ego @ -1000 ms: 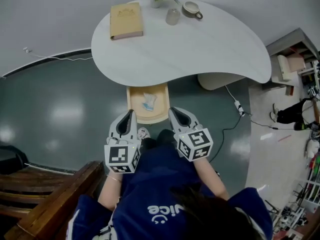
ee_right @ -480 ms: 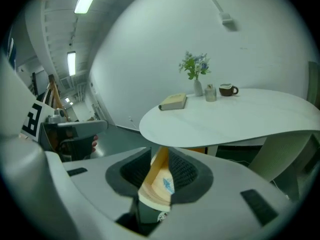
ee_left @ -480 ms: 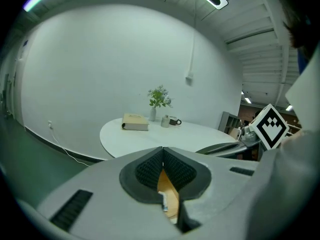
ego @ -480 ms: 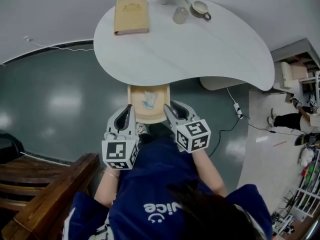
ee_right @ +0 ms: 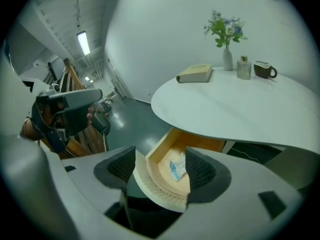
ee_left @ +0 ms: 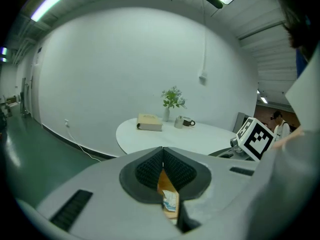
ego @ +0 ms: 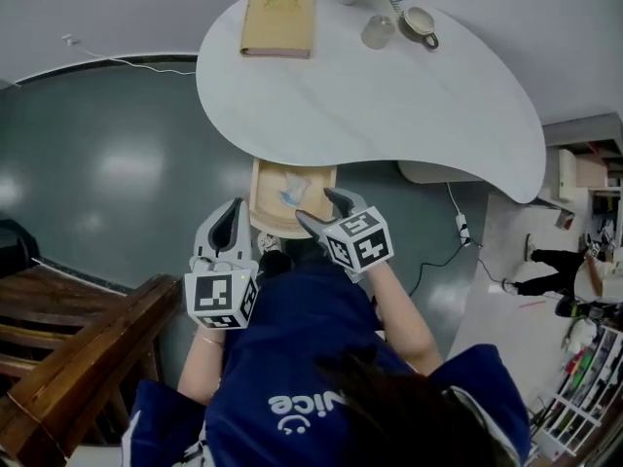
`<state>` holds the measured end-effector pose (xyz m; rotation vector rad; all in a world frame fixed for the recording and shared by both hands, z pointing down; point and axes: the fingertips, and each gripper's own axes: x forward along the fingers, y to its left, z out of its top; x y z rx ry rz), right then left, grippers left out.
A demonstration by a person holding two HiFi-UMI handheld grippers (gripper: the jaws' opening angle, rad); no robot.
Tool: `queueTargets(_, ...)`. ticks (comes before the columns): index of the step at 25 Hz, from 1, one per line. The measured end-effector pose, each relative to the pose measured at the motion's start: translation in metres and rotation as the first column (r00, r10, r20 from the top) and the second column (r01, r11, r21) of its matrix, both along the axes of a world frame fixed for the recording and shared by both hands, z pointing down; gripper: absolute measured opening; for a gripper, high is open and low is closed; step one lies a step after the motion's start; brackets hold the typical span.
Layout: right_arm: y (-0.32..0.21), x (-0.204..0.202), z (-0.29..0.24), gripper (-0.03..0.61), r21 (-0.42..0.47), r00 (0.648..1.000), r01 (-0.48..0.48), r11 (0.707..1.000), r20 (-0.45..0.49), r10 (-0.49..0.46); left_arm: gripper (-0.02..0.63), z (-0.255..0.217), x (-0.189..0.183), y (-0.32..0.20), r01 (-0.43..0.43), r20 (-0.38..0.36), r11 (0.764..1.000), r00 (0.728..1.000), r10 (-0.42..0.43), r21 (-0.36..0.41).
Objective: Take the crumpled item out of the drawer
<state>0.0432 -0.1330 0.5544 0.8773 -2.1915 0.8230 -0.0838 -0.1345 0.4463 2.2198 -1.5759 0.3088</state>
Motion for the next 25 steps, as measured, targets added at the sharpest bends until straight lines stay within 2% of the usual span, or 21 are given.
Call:
queueTargets(4,-0.003,-0.011,0.024,0.333,-0.058,0.992,0.12,0.991,-0.039,-0.123,0.005,-0.002,-0.005,-0.002,0.045,-0.004,0.999,0.999,-0.045,-0.001)
queueTargets(11,-0.009,-0.022,0.07,0.341,-0.133,0.943,0.285,0.949,-0.138,-0.302,0.005,-0.008,-0.022,0.0,0.174,0.012,0.985,0.985,-0.174,-0.002)
queueTargets(16,-0.02,-0.033,0.098,0.365,-0.129,0.919,0.326,0.937,-0.189,-0.346,0.005,0.003,-0.046,0.014,0.266,0.042,0.963,0.963,-0.264,-0.049)
queueTargets(20,-0.021,-0.039,0.117,0.365,-0.154,0.878,0.39,0.908,-0.234,-0.418,0.005,0.006,-0.062,0.023,0.328,0.059,0.943,0.944,-0.324,-0.065)
queueTargets(25,-0.022,-0.039,0.139,0.38,-0.128,0.806,0.473,0.872,-0.337,-0.487,0.005,0.011,-0.066,0.03,0.365,0.058,0.927,0.931,-0.361,-0.082)
